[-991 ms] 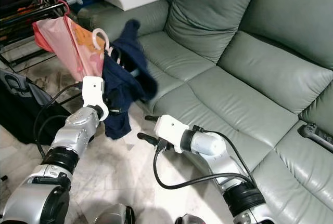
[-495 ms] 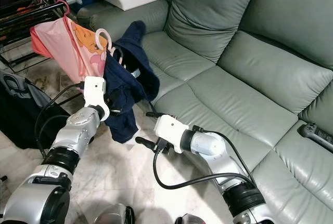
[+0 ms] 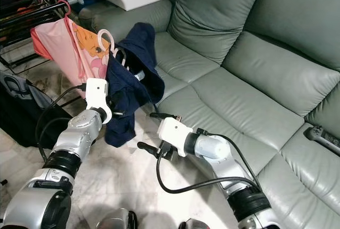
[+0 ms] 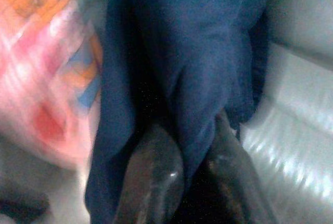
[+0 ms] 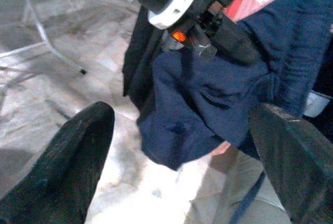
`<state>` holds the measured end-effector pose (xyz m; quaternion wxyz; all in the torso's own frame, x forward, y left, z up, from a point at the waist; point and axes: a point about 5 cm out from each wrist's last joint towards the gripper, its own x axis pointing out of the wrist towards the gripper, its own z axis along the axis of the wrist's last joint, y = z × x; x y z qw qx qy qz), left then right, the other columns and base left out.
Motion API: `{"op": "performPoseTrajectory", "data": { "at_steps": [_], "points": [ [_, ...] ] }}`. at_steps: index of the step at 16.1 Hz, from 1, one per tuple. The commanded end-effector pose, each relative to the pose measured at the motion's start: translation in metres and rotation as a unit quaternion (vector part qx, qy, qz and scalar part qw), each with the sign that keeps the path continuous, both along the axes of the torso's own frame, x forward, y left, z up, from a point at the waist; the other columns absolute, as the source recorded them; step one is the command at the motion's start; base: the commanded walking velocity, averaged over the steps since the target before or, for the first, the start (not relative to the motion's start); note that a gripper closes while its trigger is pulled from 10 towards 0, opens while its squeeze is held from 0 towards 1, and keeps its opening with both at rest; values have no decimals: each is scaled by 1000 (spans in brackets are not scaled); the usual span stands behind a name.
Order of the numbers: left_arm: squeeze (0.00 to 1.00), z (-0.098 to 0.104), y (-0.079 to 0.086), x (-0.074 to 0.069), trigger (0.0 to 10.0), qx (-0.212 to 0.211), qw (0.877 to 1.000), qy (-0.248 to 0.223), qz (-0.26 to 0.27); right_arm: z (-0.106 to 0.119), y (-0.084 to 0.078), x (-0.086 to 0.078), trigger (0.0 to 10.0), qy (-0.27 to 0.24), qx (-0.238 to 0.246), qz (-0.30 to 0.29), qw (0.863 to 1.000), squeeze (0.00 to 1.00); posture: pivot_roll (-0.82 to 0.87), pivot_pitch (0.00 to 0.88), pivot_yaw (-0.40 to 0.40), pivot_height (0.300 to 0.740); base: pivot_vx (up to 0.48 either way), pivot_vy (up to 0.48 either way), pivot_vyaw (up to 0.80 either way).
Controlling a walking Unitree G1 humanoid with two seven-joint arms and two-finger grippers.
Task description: Hang hanger
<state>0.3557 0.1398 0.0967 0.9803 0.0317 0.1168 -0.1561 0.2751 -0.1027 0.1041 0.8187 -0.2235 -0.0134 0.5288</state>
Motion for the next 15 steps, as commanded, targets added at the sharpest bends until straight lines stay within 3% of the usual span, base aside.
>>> {"op": "performPoseTrajectory", "data": {
  "at_steps": [1, 2, 7, 13, 14, 15],
  "points": [
    [0, 5, 16, -6, 0, 108, 986, -52, -119, 26, -53, 20, 10000, -36, -16, -75, 996, 1000, -43, 45, 29, 740, 0, 0, 0],
    [0, -3, 24, -15, 0, 165, 967, -47, -187, 36, -77, 28, 10000, -53, -25, -114, 992, 1000, -44, 47, 31, 740, 0, 0, 0],
    [0, -9, 26, -17, 0, 166, 965, -44, -197, 33, -74, 26, 10000, -56, -31, -105, 992, 1000, -41, 47, 27, 740, 0, 0, 0],
    [0, -4, 28, -23, 0, 223, 927, -66, -295, 57, -102, 33, 10000, -39, -108, -47, 992, 1000, -46, 43, 24, 740, 0, 0, 0],
    [0, -4, 25, -25, 0, 222, 921, -74, -313, 58, -107, 34, 10000, -31, -116, -37, 992, 902, -46, 42, 24, 740, 0, 0, 0],
    [0, -4, 20, -28, 0, 225, 911, -81, -337, 60, -111, 34, 10000, -24, -130, -25, 991, 624, -44, 41, 24, 740, 0, 0, 0]
  ]
}}
